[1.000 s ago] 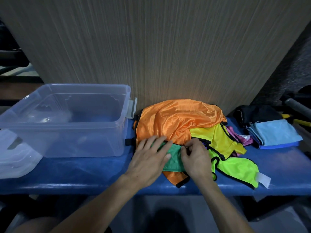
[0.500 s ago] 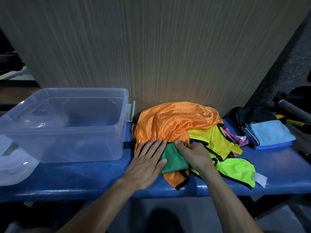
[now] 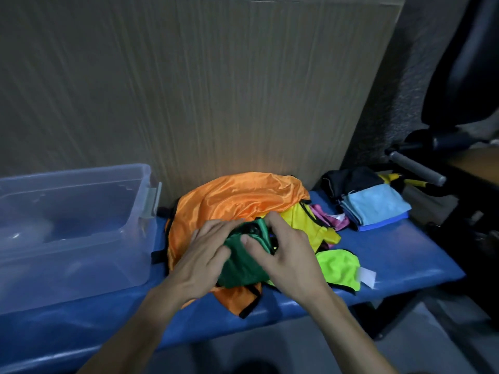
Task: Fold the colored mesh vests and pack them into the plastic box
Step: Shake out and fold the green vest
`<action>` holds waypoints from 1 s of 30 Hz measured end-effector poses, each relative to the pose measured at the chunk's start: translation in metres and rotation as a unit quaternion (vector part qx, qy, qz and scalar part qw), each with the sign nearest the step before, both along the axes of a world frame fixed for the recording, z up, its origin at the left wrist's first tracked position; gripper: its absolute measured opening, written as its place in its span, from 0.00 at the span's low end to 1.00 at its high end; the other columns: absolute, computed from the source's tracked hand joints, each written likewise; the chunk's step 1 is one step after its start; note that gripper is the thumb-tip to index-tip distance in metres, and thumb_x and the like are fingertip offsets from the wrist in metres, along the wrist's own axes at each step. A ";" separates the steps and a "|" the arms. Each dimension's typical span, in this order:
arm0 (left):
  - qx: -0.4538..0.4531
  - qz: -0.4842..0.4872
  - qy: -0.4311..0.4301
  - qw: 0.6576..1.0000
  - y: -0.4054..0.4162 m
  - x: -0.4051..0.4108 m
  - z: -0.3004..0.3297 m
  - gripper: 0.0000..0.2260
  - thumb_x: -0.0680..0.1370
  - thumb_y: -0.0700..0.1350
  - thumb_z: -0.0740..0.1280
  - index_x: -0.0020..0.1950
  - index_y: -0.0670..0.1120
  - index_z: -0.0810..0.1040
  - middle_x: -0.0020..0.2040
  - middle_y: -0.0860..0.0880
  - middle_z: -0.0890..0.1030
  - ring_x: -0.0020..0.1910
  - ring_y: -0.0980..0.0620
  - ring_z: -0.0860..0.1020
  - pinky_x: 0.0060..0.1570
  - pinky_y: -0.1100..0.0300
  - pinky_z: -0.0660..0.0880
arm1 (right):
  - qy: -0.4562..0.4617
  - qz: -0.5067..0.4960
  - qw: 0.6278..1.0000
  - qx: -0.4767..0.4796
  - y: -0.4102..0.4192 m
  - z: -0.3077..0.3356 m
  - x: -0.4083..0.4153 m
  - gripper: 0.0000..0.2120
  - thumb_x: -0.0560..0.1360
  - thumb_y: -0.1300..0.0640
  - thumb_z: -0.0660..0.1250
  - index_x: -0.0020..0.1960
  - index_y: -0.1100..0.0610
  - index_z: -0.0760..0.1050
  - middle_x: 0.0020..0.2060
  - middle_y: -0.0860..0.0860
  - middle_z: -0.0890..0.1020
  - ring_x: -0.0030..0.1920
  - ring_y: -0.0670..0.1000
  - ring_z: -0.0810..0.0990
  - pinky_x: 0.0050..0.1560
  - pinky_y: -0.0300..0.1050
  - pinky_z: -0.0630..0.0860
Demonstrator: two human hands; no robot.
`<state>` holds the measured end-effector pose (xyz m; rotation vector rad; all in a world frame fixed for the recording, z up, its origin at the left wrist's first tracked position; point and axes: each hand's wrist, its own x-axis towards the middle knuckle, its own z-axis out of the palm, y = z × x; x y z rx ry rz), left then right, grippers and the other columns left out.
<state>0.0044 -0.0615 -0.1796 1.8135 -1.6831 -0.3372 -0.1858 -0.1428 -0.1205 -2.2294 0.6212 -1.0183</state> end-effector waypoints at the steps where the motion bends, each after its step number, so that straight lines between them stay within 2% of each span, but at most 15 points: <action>1: -0.004 -0.006 0.022 1.000 -0.007 -0.003 -0.008 0.23 0.80 0.54 0.51 0.74 0.66 0.67 0.70 0.65 0.71 0.75 0.48 0.66 0.74 0.51 0.62 | -0.005 0.011 1.000 -0.006 -0.006 0.006 -0.010 0.17 0.78 0.48 0.71 0.42 0.51 0.65 0.29 0.44 0.70 0.31 0.46 0.71 0.32 0.39 0.65; 2: -0.017 -0.014 0.023 0.999 -0.014 -0.009 -0.008 0.20 0.80 0.52 0.54 0.70 0.70 0.69 0.66 0.66 0.74 0.71 0.44 0.71 0.71 0.47 0.66 | -0.012 0.019 1.000 -0.004 -0.013 0.012 -0.021 0.16 0.78 0.49 0.72 0.42 0.53 0.66 0.30 0.46 0.71 0.32 0.47 0.70 0.33 0.44 0.67; 4: -0.038 -0.018 0.002 0.999 -0.030 -0.029 0.020 0.18 0.79 0.49 0.54 0.64 0.67 0.72 0.59 0.64 0.77 0.62 0.50 0.76 0.63 0.47 0.71 | -0.033 0.030 0.999 0.026 -0.033 0.022 -0.043 0.17 0.78 0.49 0.72 0.42 0.56 0.67 0.33 0.51 0.72 0.34 0.51 0.71 0.35 0.53 0.69; 5: -0.047 -0.027 0.007 0.998 -0.040 -0.042 0.037 0.18 0.79 0.49 0.54 0.65 0.64 0.72 0.59 0.63 0.77 0.62 0.53 0.76 0.63 0.50 0.71 | -0.046 0.033 0.997 0.061 -0.045 0.025 -0.055 0.17 0.78 0.50 0.72 0.41 0.57 0.68 0.34 0.56 0.72 0.35 0.53 0.71 0.37 0.54 0.69; 7: -0.041 -0.091 -0.027 0.995 -0.062 -0.067 0.061 0.20 0.81 0.50 0.52 0.72 0.57 0.71 0.62 0.59 0.76 0.64 0.56 0.73 0.66 0.54 0.67 | -0.073 0.032 0.984 0.159 -0.074 0.029 -0.084 0.20 0.77 0.51 0.73 0.43 0.64 0.67 0.36 0.63 0.73 0.37 0.52 0.72 0.37 0.52 0.69; 10: 0.025 -0.138 -0.054 0.989 -0.110 -0.103 0.072 0.23 0.82 0.51 0.51 0.77 0.52 0.67 0.60 0.53 0.74 0.63 0.56 0.70 0.66 0.61 0.63 | -0.119 -0.010 0.943 0.310 -0.117 0.028 -0.126 0.22 0.74 0.52 0.76 0.43 0.66 0.68 0.35 0.58 0.77 0.36 0.50 0.77 0.36 0.43 0.72; 13: 0.088 -0.191 -0.050 0.976 -0.171 -0.148 0.064 0.21 0.86 0.51 0.52 0.78 0.48 0.66 0.59 0.48 0.72 0.63 0.52 0.71 0.65 0.57 0.65 | -0.129 -0.098 0.896 0.414 -0.163 0.003 -0.172 0.20 0.69 0.46 0.76 0.46 0.62 0.76 0.37 0.56 0.80 0.37 0.53 0.79 0.39 0.45 0.74; 15: 0.130 -0.200 -0.041 0.970 -0.209 -0.179 0.052 0.22 0.87 0.49 0.54 0.80 0.45 0.62 0.67 0.45 0.71 0.70 0.48 0.69 0.68 0.58 0.63 | -0.144 -0.178 0.856 0.463 -0.190 -0.024 -0.200 0.19 0.69 0.46 0.78 0.47 0.61 0.80 0.43 0.60 0.84 0.43 0.57 0.82 0.45 0.51 0.78; 18: 0.154 -0.183 -0.030 0.970 -0.251 -0.218 0.034 0.22 0.87 0.49 0.57 0.80 0.43 0.64 0.74 0.41 0.69 0.75 0.44 0.66 0.72 0.57 0.62 | -0.171 -0.334 0.801 0.467 -0.218 -0.054 -0.226 0.19 0.68 0.46 0.81 0.47 0.60 0.82 0.49 0.56 0.86 0.48 0.57 0.84 0.51 0.54 0.80; 21: 0.105 -0.128 -0.031 0.986 -0.270 -0.239 0.025 0.23 0.84 0.52 0.63 0.77 0.44 0.69 0.72 0.42 0.73 0.73 0.43 0.69 0.70 0.55 0.65 | -0.176 -0.389 0.791 0.439 -0.232 -0.063 -0.237 0.18 0.70 0.53 0.80 0.56 0.57 0.79 0.48 0.54 0.84 0.42 0.52 0.81 0.35 0.44 0.75; 22: 0.092 -0.119 -0.040 0.988 -0.272 -0.242 0.021 0.23 0.84 0.52 0.64 0.77 0.44 0.69 0.71 0.43 0.74 0.72 0.43 0.70 0.69 0.54 0.67 | -0.174 -0.388 0.792 0.438 -0.236 -0.066 -0.237 0.19 0.71 0.58 0.79 0.59 0.57 0.77 0.47 0.54 0.83 0.40 0.52 0.81 0.33 0.44 0.75; 24: 0.066 -0.115 -0.045 0.990 -0.270 -0.242 0.015 0.22 0.84 0.51 0.63 0.77 0.45 0.70 0.70 0.45 0.75 0.71 0.44 0.70 0.68 0.51 0.68 | -0.160 -0.399 0.793 0.431 -0.245 -0.073 -0.237 0.20 0.70 0.63 0.79 0.60 0.57 0.78 0.49 0.56 0.84 0.43 0.54 0.83 0.41 0.50 0.81; 26: 0.007 -0.097 -0.036 0.995 -0.265 -0.233 0.011 0.17 0.85 0.47 0.62 0.74 0.46 0.74 0.68 0.49 0.76 0.68 0.47 0.73 0.66 0.51 0.70 | -0.148 -0.427 0.787 0.420 -0.252 -0.078 -0.237 0.19 0.69 0.63 0.80 0.57 0.54 0.79 0.51 0.56 0.84 0.48 0.57 0.85 0.53 0.56 0.83; 28: -0.064 -0.057 -0.004 0.996 -0.258 -0.221 0.009 0.12 0.83 0.42 0.63 0.65 0.48 0.79 0.61 0.52 0.80 0.60 0.50 0.78 0.60 0.52 0.74 | -0.145 -0.446 0.782 0.411 -0.257 -0.080 -0.235 0.16 0.69 0.61 0.80 0.52 0.51 0.79 0.51 0.55 0.84 0.49 0.57 0.85 0.55 0.57 0.83; 30: -0.071 -0.032 0.031 0.997 -0.248 -0.216 0.007 0.07 0.82 0.42 0.65 0.57 0.49 0.81 0.49 0.55 0.83 0.48 0.55 0.81 0.50 0.54 0.77 | -0.138 -0.458 0.781 0.401 -0.259 -0.079 -0.232 0.14 0.70 0.60 0.79 0.50 0.50 0.78 0.50 0.53 0.83 0.49 0.56 0.84 0.55 0.56 0.83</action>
